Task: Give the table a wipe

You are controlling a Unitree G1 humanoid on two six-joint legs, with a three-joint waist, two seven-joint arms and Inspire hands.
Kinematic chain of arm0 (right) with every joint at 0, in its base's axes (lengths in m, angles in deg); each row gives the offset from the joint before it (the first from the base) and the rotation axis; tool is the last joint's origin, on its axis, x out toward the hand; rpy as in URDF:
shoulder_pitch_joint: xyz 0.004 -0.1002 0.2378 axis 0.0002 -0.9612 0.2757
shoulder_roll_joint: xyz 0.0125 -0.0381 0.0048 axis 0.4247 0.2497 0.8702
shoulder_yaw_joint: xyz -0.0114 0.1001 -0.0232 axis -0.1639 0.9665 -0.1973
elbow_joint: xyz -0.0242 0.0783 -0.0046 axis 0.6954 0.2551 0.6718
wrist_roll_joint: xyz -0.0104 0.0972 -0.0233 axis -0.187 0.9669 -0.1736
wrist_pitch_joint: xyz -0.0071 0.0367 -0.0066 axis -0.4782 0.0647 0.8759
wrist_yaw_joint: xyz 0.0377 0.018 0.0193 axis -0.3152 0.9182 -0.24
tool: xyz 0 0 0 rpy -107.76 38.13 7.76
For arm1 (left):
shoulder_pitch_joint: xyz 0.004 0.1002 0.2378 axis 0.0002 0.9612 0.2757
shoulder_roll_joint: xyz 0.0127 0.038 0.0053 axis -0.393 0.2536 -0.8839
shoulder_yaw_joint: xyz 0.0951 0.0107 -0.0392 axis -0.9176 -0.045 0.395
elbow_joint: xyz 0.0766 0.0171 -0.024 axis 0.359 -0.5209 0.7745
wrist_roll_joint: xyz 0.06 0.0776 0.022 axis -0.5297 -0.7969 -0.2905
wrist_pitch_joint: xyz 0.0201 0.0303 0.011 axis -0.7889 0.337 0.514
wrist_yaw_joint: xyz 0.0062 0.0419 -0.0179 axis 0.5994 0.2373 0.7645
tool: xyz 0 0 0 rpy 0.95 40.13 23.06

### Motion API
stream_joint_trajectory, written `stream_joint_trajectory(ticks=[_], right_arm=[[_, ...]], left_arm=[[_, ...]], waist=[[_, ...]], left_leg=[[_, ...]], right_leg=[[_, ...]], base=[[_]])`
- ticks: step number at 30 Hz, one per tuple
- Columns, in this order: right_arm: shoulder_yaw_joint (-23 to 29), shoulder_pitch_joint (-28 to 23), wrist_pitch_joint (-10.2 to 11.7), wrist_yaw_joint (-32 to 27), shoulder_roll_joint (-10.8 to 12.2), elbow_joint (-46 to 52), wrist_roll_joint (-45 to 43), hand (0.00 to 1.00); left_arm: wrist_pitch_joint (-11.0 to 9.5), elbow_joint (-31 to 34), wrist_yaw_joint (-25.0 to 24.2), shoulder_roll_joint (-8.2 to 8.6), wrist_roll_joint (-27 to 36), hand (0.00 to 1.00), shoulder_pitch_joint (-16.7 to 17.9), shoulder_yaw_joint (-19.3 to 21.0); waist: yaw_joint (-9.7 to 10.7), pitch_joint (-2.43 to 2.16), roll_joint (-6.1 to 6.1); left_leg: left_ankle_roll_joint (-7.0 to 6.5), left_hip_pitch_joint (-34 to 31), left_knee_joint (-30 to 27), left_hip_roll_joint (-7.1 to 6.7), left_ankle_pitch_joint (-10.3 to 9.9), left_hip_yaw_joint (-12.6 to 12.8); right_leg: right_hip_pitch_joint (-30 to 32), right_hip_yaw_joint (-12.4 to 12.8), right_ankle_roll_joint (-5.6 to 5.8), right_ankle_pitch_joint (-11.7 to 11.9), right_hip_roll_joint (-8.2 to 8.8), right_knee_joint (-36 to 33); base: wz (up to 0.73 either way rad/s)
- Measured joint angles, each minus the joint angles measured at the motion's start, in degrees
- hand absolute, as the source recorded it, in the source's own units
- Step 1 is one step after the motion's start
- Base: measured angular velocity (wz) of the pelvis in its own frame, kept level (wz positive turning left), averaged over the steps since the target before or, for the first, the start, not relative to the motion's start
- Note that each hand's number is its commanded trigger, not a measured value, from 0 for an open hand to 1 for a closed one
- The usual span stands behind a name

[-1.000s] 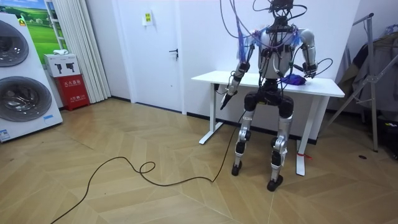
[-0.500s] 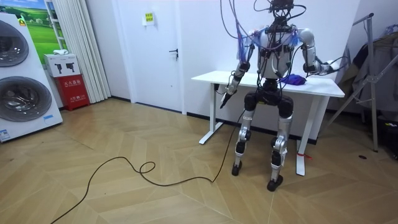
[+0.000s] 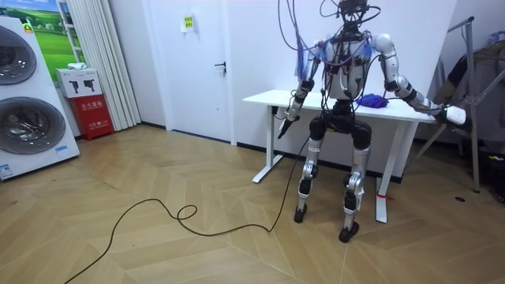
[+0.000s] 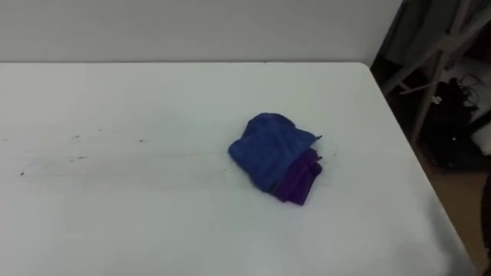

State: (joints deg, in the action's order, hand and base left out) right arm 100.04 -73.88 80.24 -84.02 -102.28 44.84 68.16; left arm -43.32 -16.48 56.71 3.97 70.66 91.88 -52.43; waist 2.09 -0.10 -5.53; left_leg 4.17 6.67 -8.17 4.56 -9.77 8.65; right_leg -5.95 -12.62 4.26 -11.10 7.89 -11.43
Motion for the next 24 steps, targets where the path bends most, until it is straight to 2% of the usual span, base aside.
stream_joint_trajectory(ticks=[2, 7, 11, 14, 17, 21, 24], right_arm=[[1.15, -0.17, 0.13, -0.19, -0.08, -2.33, 1.91, 0.00], [2.39, -1.39, 0.14, -0.37, -0.95, -11.88, 9.46, 0.00], [2.48, -3.36, -0.75, -0.19, -0.86, -17.80, 10.55, 0.00], [2.14, -4.06, -2.35, 1.14, -0.85, -21.68, 10.78, 0.00], [-0.54, -4.72, -3.47, 2.96, -0.69, -25.75, 10.73, 0.00], [-4.90, -6.30, -6.56, 7.35, 1.24, -28.26, 9.75, 0.00], [-8.84, -6.39, -7.91, 10.79, 2.77, -28.48, 9.26, 0.00]], left_arm=[[0.00, 0.06, 0.08, -0.05, -0.02, 0.00, -0.28, 0.24], [0.01, 0.01, 0.79, -0.37, -0.01, 0.00, -0.58, 0.24], [0.35, 0.00, 0.82, -0.38, 0.25, 0.00, -0.65, 0.29], [0.37, -0.40, 0.82, -0.38, 0.27, 0.00, -0.84, 0.23], [0.63, -4.50, 0.86, -0.41, 0.03, 0.00, -1.42, 0.00], [2.70, -6.50, 0.78, -0.39, 0.04, 0.00, -1.49, -1.75], [2.80, -6.77, 0.77, -0.36, 0.09, 0.00, -1.89, -2.94]], waist=[[0.85, 0.17, 0.18], [2.23, -0.04, -0.24], [2.54, -0.10, -0.07], [2.43, -0.10, 0.10], [2.14, -0.45, 0.80], [2.03, -0.41, 1.44], [1.90, -0.35, 1.69]], left_leg=[[-0.03, -0.08, -0.04, -0.01, -0.21, 0.10], [0.02, -0.04, -0.04, 0.05, -0.56, 0.23], [0.01, -0.03, -0.04, 0.08, -0.66, 0.55], [0.06, 0.39, -0.01, 0.15, -0.78, 0.88], [0.19, 1.08, -0.30, 0.39, -1.66, 1.29], [0.27, 1.85, -0.52, 0.70, -2.11, 1.69], [0.28, 1.85, -0.62, 0.69, -2.11, 1.65]], right_leg=[[0.07, 0.16, 0.03, -0.01, 0.00, -0.03], [-0.08, 0.15, 0.20, -0.11, -0.03, -0.07], [-0.03, 0.21, 0.19, -0.11, -0.03, -0.09], [-0.05, 0.64, 0.19, -0.11, -0.12, -0.14], [-0.69, 1.34, 0.19, -0.11, -0.40, -0.16], [-1.28, 1.70, 0.19, -0.11, -0.64, -0.15], [-1.24, 1.67, 0.19, -0.11, -0.66, -0.12]], base=[[-0.04], [0.00], [-0.02], [-0.06], [-0.11], [-0.07], [0.00]])
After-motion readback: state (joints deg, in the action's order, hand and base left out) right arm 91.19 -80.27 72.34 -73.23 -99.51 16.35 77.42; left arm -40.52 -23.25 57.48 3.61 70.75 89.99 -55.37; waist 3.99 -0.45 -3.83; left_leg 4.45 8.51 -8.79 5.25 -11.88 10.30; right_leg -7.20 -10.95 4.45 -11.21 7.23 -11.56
